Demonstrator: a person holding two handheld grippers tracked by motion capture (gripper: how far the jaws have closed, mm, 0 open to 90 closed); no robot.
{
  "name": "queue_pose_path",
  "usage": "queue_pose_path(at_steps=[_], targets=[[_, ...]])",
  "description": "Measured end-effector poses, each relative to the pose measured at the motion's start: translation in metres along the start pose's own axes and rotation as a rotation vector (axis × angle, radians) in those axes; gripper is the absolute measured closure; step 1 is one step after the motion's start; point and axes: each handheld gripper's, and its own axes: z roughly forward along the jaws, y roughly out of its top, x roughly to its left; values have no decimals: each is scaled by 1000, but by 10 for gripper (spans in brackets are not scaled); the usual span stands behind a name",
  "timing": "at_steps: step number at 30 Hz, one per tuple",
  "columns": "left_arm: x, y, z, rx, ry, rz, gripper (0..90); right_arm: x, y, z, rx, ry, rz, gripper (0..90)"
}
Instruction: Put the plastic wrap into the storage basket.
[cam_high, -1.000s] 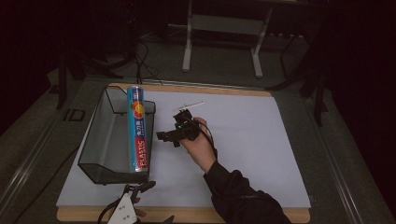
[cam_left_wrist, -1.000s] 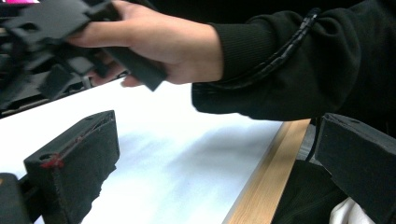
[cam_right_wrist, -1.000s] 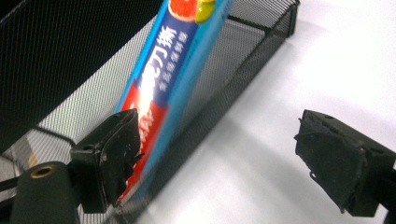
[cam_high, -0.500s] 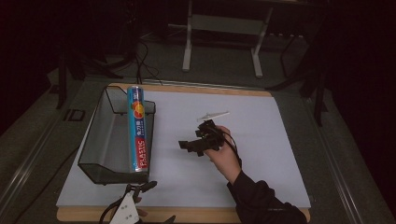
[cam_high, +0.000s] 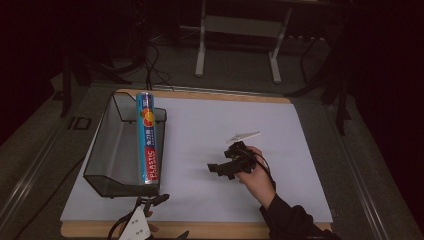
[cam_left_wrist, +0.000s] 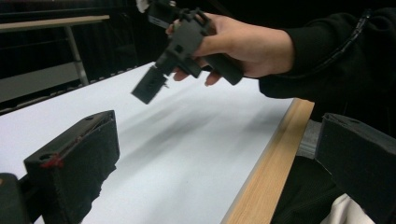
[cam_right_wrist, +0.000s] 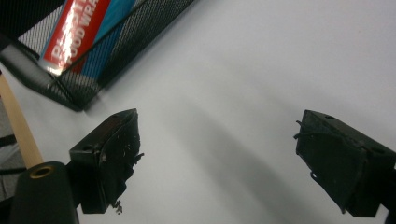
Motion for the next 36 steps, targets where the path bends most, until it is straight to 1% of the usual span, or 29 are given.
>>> queue_pose_path(at_steps=[2, 4, 9, 11, 12, 16, 18, 23, 29, 34, 36], targets=[[0, 0, 0, 1, 0, 0, 6, 0, -6, -4, -11, 8, -9, 134], [0, 0, 0, 2, -1, 2, 6, -1, -12, -7, -30, 11, -29, 134], [0, 0, 1, 3, 0, 1, 6, -5, -25, -18, -65, 10, -22, 135], [0, 0, 1, 3, -2, 1, 6, -6, -29, -24, -75, -1, -35, 135], [-1, 0, 1, 4, -2, 2, 7, -6, -32, -27, -80, 2, -36, 135], [-1, 0, 2, 5, -4, 4, 6, -6, -40, -38, -92, -10, -38, 135], [-1, 0, 2, 6, -5, 4, 7, -5, -43, -43, -95, -26, -46, 135], [-1, 0, 3, 8, -6, 6, 6, -7, -51, -53, -112, -33, -43, 135], [-1, 0, 3, 8, -6, 8, 6, -11, -61, -61, -132, -31, -11, 136], [-1, 0, 3, 8, -8, 10, 6, -15, -69, -65, -129, -38, 7, 136], [-1, 0, 3, 8, -7, 12, 6, -16, -73, -67, -128, -48, 5, 136]])
